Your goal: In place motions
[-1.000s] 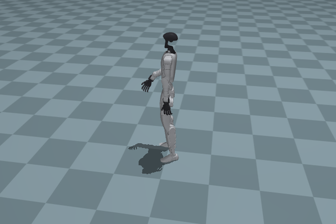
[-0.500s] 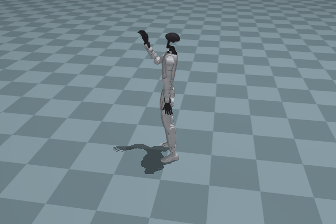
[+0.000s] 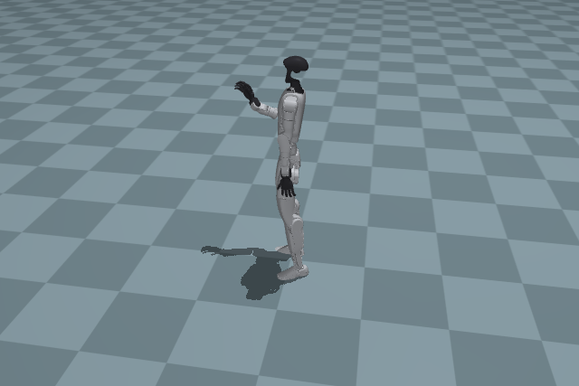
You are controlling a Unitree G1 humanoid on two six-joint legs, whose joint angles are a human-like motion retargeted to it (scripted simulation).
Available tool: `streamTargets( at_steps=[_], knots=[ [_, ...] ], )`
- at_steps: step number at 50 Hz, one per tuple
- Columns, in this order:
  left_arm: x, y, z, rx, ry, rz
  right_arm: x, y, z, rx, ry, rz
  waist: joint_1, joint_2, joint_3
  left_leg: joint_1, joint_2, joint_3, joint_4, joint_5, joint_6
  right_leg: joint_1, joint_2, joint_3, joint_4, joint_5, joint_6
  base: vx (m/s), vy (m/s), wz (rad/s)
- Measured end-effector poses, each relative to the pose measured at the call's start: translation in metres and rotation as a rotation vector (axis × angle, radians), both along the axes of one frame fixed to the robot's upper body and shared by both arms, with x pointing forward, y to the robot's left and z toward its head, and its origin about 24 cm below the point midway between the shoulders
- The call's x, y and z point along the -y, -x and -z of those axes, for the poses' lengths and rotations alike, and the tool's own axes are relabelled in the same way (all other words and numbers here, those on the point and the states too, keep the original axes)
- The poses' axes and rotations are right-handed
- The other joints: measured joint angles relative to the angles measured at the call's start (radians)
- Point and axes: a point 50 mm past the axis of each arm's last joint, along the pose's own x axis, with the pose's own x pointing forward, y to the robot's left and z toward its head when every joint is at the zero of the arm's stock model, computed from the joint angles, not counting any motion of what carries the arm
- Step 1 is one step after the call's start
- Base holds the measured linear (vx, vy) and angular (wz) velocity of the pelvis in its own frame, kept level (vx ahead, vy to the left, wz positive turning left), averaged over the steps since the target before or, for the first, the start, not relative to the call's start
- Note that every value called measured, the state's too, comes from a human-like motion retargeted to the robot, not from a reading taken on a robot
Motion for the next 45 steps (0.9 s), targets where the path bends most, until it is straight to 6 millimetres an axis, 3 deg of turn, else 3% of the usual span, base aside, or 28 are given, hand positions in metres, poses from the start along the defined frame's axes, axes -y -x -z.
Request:
streamTargets(
  at_steps=[3,5,12,15,17,20,22,25,28,30,34,38,42,45],
  knots=[
    [-0.001,-0.004,0.000,0.016,-0.001,-0.004,-0.003,-0.020,0.035,-0.444,-0.112,-0.153,-0.001,0.005,-0.003,-0.003,0.001,-0.003,0.001,0.000,0.001,0.000,0.000,-0.004,0.000,-0.001,0.001,0.00,0.00,0.00],
    [-0.002,-0.006,0.001,0.026,0.000,-0.002,-0.008,-0.022,0.032,-0.500,-0.085,-0.264,0.000,0.007,-0.006,-0.005,0.000,-0.006,0.001,0.000,0.001,0.001,0.000,-0.008,-0.001,-0.002,0.001,0.00,0.00,0.00],
    [-0.006,-0.008,0.001,0.030,-0.009,0.009,-0.008,-0.004,-0.062,0.093,0.120,-0.098,0.014,0.004,-0.015,-0.010,-0.007,-0.013,0.001,0.000,0.003,0.001,-0.005,-0.014,-0.001,-0.003,0.002,0.00,0.00,0.00],
    [-0.006,-0.005,0.000,0.017,-0.011,0.009,-0.025,0.005,-0.096,0.307,0.205,-0.129,0.021,0.003,-0.017,-0.006,-0.009,-0.011,0.000,-0.001,0.003,-0.001,-0.008,-0.011,0.001,-0.002,0.002,0.00,0.00,0.00],
    [-0.006,-0.003,0.000,0.007,-0.008,0.012,-0.041,0.004,-0.111,0.351,0.264,-0.227,0.026,0.003,-0.019,-0.002,-0.010,-0.006,-0.003,-0.002,0.002,-0.005,-0.009,-0.004,0.003,-0.001,0.002,0.00,0.00,0.00],
    [-0.006,-0.002,-0.001,-0.001,-0.009,0.014,-0.057,-0.010,-0.122,0.213,0.392,-0.337,0.034,-0.001,-0.018,0.005,-0.012,0.003,-0.006,-0.003,0.002,-0.008,-0.011,0.006,0.006,0.001,0.001,-0.01,0.00,-0.06],
    [-0.006,-0.001,-0.001,-0.007,-0.011,0.008,-0.061,-0.029,-0.118,-0.069,0.590,-0.356,0.043,-0.007,-0.018,0.011,-0.014,0.007,-0.007,-0.004,0.002,-0.007,-0.014,0.011,0.007,0.002,0.001,0.00,0.00,0.00],
    [-0.005,0.000,-0.001,-0.010,-0.009,0.000,-0.052,-0.041,-0.106,-0.381,0.834,-0.263,0.048,-0.013,-0.020,0.013,-0.017,0.005,-0.007,-0.004,0.002,-0.001,-0.016,0.007,0.007,0.000,0.001,0.00,0.00,0.00],
    [-0.003,0.001,-0.001,-0.007,-0.004,-0.004,-0.037,-0.035,-0.107,-0.387,0.877,-0.080,0.042,-0.015,-0.021,0.012,-0.018,-0.003,-0.005,-0.004,0.003,0.008,-0.017,-0.007,0.004,-0.003,0.002,0.05,-0.02,0.15],
    [-0.002,0.001,0.000,-0.006,0.000,-0.011,-0.033,-0.024,-0.111,-0.214,0.839,-0.002,0.034,-0.013,-0.022,0.010,-0.019,-0.009,-0.004,-0.004,0.004,0.013,-0.016,-0.016,0.002,-0.006,0.003,0.04,-0.02,0.11],
    [0.000,0.004,-0.001,-0.015,0.008,-0.013,-0.023,0.003,-0.118,0.228,0.566,0.045,0.024,-0.004,-0.021,0.010,-0.017,-0.011,-0.003,-0.005,0.005,0.015,-0.013,-0.016,0.001,-0.008,0.003,0.00,0.00,0.00],
    [0.000,0.005,-0.001,-0.022,0.008,-0.008,-0.004,0.024,-0.115,0.506,0.313,0.097,0.018,0.003,-0.021,0.009,-0.016,-0.007,-0.003,-0.007,0.005,0.008,-0.011,-0.007,0.001,-0.007,0.003,0.00,0.00,0.00],
    [-0.002,0.006,-0.001,-0.027,0.002,0.003,0.021,0.028,-0.100,0.623,0.086,0.248,0.014,0.010,-0.025,0.008,-0.014,0.000,-0.004,-0.008,0.004,0.000,-0.009,0.004,0.002,-0.004,0.002,0.00,0.00,0.00],
    [-0.003,0.005,-0.001,-0.023,0.000,0.014,0.032,0.010,-0.080,0.494,-0.152,0.289,0.007,0.017,-0.023,0.012,-0.012,0.005,-0.005,-0.009,0.005,0.000,-0.005,0.010,0.002,-0.003,0.001,0.00,0.00,0.00]
  ],
)
